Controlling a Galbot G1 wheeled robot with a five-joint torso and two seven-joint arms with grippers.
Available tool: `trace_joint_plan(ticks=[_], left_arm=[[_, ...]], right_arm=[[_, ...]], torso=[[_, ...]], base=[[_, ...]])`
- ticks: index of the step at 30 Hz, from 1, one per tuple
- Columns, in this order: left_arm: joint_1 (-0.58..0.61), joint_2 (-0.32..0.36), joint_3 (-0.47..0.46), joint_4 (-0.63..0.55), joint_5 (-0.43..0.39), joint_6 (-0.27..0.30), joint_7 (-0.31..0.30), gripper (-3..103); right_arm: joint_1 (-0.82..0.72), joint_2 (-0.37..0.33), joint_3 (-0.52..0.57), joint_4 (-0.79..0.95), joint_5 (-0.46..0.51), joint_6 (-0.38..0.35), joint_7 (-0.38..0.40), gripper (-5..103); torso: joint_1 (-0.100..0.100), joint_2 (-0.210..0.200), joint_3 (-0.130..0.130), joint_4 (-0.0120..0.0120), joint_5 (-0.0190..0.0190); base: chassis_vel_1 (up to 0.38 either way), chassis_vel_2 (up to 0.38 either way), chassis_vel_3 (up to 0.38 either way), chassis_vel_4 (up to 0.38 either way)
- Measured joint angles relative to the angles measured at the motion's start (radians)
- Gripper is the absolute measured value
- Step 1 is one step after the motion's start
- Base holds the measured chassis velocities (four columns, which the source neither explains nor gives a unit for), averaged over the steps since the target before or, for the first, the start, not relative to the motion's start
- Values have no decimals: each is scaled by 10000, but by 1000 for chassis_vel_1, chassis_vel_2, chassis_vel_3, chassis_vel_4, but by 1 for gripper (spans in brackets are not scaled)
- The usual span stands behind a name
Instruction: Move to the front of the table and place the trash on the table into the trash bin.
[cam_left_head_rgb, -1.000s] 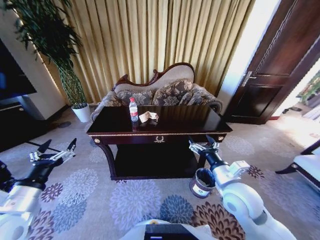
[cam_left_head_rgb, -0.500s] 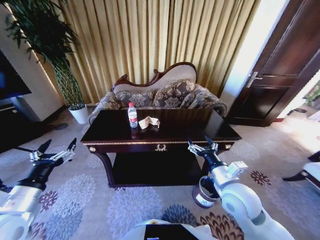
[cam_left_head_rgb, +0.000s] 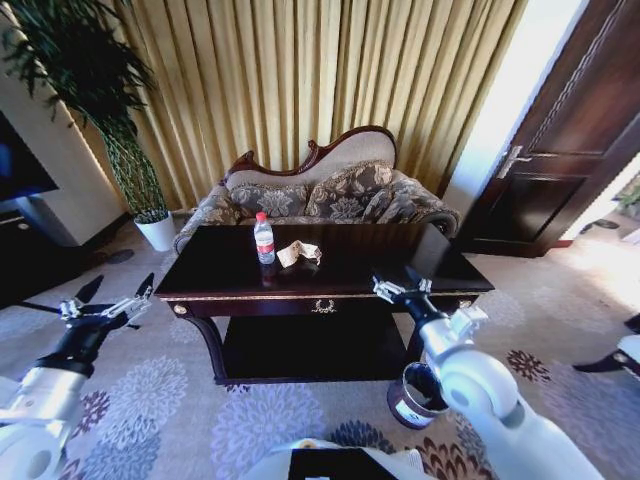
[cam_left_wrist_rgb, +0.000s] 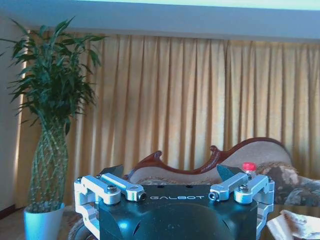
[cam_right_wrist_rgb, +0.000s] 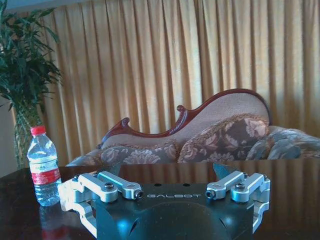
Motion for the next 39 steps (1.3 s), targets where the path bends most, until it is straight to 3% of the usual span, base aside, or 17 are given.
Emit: trace_joint_plan(ticks=[4, 13, 22, 39], left_arm=[[255, 30, 60, -85, -114, -36, -476, 100], [501, 57, 211, -327, -179, -21, -648, 100], [572, 26, 149, -124, -257, -113, -548, 100], [720, -200, 131, -341, -195, -173, -404, 100]], right_arm=[[1369, -218, -796, -760, 780, -451, 44, 100], [4279, 392, -2869, -2751, 742, -799, 237, 100], [5638, 1058, -4279, -3941, 747, -1387, 429, 100], [7672, 2067, -5818, -5946, 407, -1392, 568, 100]], torso=[[7, -4, 3, 6, 0], [6, -3, 3, 6, 0], [6, -3, 3, 3, -2], [7, -4, 2, 5, -2]], base=[[0, 0, 0, 0], [0, 0, 0, 0], [0, 0, 0, 0], [0, 0, 0, 0]])
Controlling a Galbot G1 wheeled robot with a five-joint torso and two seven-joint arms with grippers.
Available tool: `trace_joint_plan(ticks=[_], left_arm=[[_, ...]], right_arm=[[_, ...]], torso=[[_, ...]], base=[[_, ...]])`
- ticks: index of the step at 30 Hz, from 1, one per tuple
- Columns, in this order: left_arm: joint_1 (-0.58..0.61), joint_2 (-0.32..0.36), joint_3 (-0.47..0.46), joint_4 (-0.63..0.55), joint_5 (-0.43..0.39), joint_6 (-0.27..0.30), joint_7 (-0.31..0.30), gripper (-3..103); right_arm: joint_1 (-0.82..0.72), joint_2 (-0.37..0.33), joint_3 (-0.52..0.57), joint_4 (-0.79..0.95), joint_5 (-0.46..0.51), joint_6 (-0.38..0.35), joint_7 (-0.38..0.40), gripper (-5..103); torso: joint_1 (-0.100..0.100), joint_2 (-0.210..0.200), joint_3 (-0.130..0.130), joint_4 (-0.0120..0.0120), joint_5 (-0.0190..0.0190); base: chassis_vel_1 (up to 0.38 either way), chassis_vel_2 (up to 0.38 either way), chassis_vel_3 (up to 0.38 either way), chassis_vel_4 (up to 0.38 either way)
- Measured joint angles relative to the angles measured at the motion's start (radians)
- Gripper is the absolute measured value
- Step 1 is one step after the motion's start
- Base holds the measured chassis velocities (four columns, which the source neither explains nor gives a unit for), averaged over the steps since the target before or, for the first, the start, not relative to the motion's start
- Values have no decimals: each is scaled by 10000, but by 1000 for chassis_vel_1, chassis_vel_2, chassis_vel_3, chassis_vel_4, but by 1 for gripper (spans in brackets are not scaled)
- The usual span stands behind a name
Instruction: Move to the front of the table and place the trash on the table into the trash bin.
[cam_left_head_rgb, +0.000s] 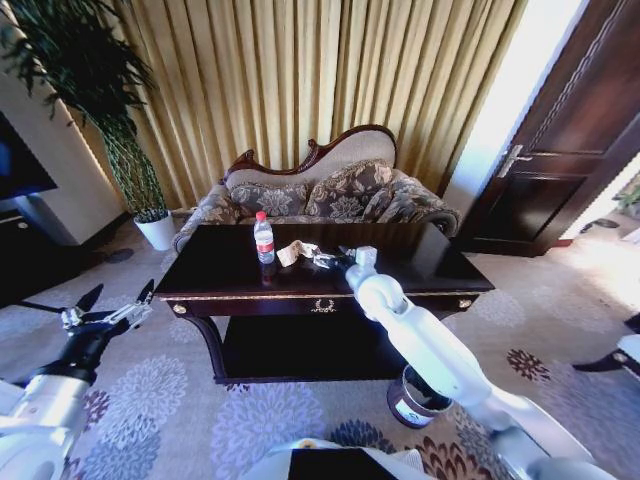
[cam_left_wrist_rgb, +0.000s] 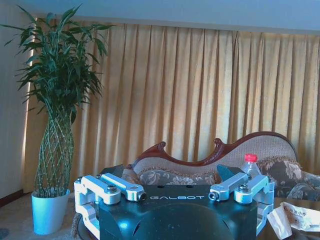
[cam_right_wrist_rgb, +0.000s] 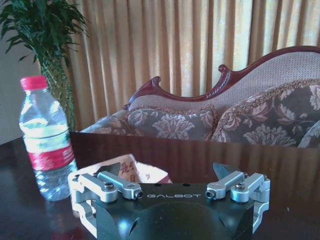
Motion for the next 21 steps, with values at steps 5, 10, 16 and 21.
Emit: trace_joint_plan(ticks=[5, 10, 16, 21], left_arm=[[-29, 3, -59, -5, -23, 36, -15, 100], [-10, -13, -83, -8, -30, 105, -30, 100], [-88, -67, -29, -8, -30, 162, -35, 100], [-114, -87, 12, 6, -30, 161, -35, 100]], right_arm=[[383, 287, -75, -564, -50, 6, 69, 100], [665, 533, -289, -925, -50, -52, 370, 100], [766, 654, -538, -1162, 247, -232, 860, 100], [678, 788, -726, -1270, 169, -246, 1080, 100]], torso=[[-1, 0, 0, -2, 0], [0, 0, 0, 0, 1], [0, 0, 0, -2, 1], [-1, 1, 0, -2, 1]], base=[[0, 0, 0, 0], [0, 0, 0, 0], [0, 0, 0, 0], [0, 0, 0, 0]])
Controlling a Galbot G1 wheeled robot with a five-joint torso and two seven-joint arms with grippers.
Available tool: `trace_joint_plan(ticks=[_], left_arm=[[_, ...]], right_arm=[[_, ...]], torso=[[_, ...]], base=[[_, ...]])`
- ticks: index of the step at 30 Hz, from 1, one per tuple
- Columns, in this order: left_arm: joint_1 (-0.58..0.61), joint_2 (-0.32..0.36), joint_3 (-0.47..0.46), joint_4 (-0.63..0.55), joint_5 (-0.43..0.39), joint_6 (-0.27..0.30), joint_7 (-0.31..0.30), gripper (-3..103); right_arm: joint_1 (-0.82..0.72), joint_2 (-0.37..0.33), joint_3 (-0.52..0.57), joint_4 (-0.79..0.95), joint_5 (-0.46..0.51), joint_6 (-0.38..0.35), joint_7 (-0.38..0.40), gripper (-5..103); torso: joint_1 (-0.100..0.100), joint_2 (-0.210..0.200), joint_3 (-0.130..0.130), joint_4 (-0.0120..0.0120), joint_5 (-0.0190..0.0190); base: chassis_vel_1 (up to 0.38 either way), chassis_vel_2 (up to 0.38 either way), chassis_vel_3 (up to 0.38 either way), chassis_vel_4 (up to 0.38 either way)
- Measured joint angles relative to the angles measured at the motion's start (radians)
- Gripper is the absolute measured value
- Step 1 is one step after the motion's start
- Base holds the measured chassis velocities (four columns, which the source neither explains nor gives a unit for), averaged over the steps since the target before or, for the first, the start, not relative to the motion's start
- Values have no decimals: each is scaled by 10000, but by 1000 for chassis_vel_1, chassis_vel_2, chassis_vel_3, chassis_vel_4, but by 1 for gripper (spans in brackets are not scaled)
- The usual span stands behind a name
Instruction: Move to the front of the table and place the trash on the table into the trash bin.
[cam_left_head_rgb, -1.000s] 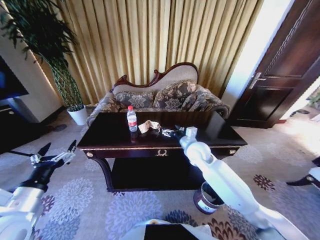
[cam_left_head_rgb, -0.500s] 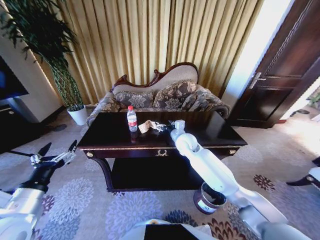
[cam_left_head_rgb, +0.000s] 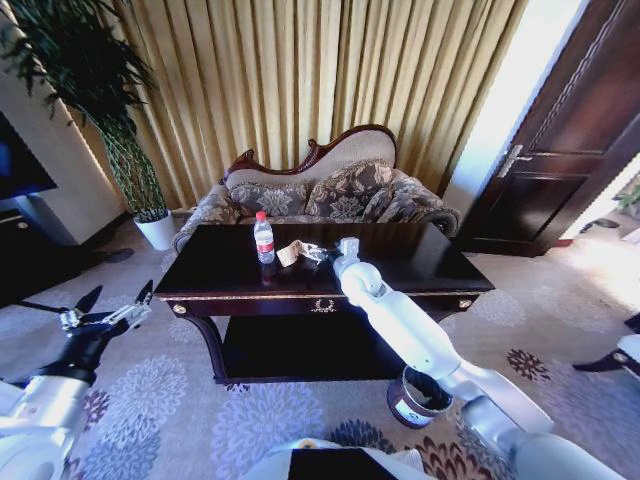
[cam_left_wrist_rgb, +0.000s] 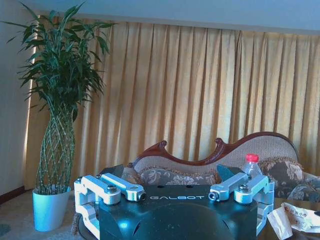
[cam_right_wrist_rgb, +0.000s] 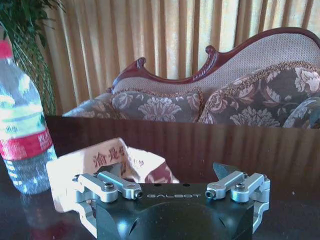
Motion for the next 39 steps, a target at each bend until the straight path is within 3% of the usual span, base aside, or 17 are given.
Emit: trace_joint_plan(ticks=[16, 21, 24, 26, 27, 32, 34, 36, 39], left_arm=[[-41, -45, -40, -8, -1, -35, -72, 100], [-44, -100, -63, -8, 8, -40, -109, 100], [-88, -113, -58, -9, 13, -46, -116, 100], [-91, -114, -54, -9, 13, -48, -120, 100], [-92, -112, -53, -8, 13, -56, -124, 100], [-113, -84, -53, -9, 8, -86, -126, 100], [-116, -80, -49, -9, 5, -120, -128, 100], [-115, -80, -48, -9, 5, -129, -128, 100], [-110, -68, -51, -9, 5, -172, -128, 100]], right_arm=[[-25, 325, -133, -839, -843, 123, -9, 100], [-28, 286, -194, -1046, -1084, 478, -36, 102], [-15, 227, -223, -1112, -1157, 571, -59, 90], [-10, 210, -223, -1113, -1159, 581, -62, 90], [-7, 188, -224, -1114, -1159, 591, -66, 79], [-3, 162, -223, -1136, -1137, 703, -85, 69], [-2, 159, -227, -1136, -1115, 752, -112, 52], [-2, 160, -228, -1134, -1112, 754, -116, 52], [-2, 154, -230, -1109, -1095, 770, -149, 36]], torso=[[-1, 0, 0, 0, 1], [-1, 0, 0, 1, 0], [-1, 0, 0, 0, 0], [-1, 0, 0, 0, 0], [-1, 0, 0, 0, 0], [-1, 0, 0, 0, 1], [-1, 0, 0, 1, 0], [-1, 0, 0, 1, 0], [-1, 0, 0, 1, 1]], base=[[0, 0, 0, 0], [0, 0, 0, 0], [0, 0, 0, 0], [0, 0, 0, 0], [0, 0, 0, 0], [0, 0, 0, 0], [0, 0, 0, 0], [0, 0, 0, 0], [0, 0, 0, 0]])
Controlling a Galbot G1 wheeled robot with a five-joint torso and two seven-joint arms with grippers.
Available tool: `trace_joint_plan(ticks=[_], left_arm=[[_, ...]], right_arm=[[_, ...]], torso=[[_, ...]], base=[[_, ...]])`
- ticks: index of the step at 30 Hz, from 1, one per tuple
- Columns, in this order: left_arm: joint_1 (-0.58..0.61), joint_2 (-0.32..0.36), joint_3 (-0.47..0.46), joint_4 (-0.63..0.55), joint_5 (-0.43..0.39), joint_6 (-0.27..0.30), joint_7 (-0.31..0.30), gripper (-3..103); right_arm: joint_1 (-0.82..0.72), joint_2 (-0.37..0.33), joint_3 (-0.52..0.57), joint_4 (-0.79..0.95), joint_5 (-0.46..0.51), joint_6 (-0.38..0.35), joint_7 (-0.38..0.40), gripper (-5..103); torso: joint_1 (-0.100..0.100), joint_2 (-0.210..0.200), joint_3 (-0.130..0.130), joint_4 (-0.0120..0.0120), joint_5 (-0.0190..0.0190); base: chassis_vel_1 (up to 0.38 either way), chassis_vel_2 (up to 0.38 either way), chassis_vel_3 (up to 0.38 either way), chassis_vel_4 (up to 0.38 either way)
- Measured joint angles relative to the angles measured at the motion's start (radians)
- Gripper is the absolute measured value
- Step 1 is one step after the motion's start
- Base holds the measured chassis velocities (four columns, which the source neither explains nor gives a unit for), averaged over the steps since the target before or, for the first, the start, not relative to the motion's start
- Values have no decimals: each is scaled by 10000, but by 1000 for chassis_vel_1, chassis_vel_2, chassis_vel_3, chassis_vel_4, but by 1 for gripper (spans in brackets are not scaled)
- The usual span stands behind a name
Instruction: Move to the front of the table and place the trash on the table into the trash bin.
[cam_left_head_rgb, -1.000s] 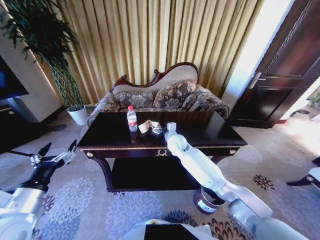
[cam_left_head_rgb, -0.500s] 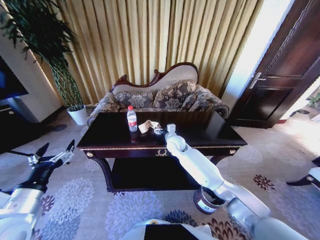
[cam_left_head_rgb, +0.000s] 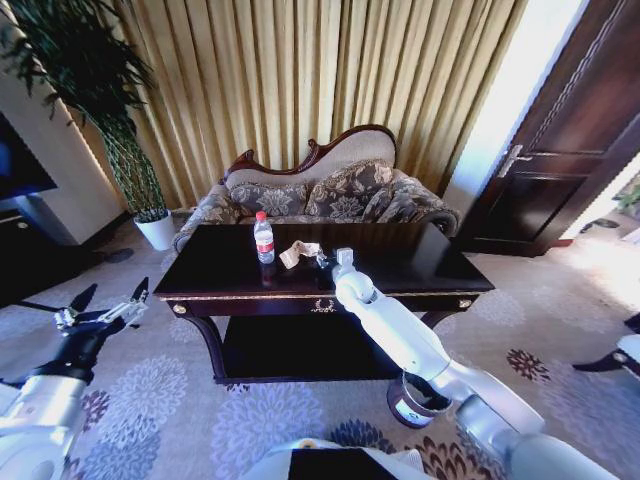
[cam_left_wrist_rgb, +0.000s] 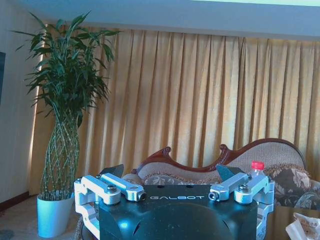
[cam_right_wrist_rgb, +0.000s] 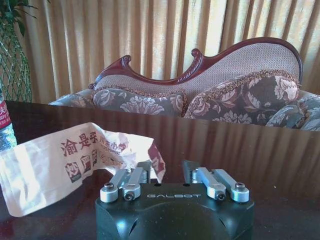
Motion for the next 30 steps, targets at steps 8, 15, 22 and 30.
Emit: trace_joint_plan(ticks=[8, 15, 22, 30], left_arm=[[6, -49, -15, 0, -1, -35, 0, 100], [33, -104, -18, 0, -1, -47, 8, 100], [7, -43, -18, 0, -1, -49, 15, 100], [-30, -10, -30, 0, -47, -68, 38, 100]], right_arm=[[-21, -91, 26, 115, 54, 12, -20, 9], [-71, -253, 58, 294, 255, 173, -23, 0], [-124, -371, 235, 558, 429, 265, -8, 0], [-684, -1358, 1174, 1850, 720, 355, 150, 0]], torso=[[0, 0, 0, 0, 0], [0, 1, 0, 0, 0], [1, 0, 0, 1, 0], [0, 0, 0, 0, 1]], base=[[0, 0, 0, 0], [0, 0, 0, 0], [0, 0, 0, 0], [0, 0, 0, 0]])
